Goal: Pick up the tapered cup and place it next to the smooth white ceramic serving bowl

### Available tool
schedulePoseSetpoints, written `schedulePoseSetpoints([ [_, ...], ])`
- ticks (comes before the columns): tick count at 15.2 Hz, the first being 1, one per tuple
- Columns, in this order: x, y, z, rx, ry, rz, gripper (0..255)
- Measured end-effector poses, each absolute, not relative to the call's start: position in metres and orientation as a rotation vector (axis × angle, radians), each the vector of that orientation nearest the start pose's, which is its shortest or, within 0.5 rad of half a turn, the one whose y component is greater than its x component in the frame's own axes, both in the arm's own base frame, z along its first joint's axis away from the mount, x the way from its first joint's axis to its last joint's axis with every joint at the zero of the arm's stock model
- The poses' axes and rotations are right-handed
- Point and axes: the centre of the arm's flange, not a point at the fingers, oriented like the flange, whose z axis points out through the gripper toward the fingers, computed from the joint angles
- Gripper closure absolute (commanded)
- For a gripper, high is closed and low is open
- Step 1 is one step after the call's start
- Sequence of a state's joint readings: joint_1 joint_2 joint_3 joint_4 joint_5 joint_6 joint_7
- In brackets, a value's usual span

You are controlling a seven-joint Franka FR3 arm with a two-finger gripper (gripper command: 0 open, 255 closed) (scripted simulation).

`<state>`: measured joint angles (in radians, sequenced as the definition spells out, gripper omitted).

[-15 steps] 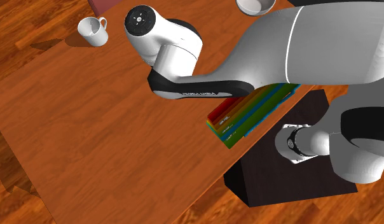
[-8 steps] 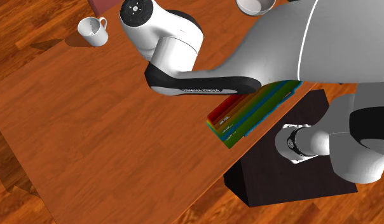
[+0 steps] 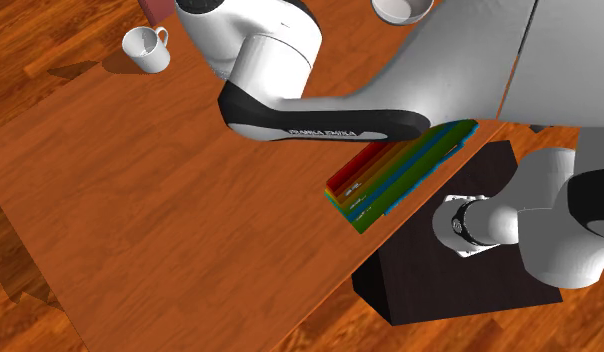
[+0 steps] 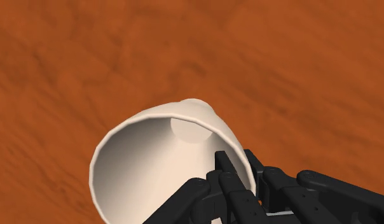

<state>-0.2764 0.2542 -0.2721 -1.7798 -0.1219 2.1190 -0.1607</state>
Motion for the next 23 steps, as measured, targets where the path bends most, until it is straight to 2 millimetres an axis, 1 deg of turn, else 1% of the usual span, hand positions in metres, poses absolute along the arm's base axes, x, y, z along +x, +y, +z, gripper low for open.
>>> schedulePoseSetpoints([
  [23, 0.547, -0.325, 0.549, -3.295, 0.527, -0.044, 255],
])
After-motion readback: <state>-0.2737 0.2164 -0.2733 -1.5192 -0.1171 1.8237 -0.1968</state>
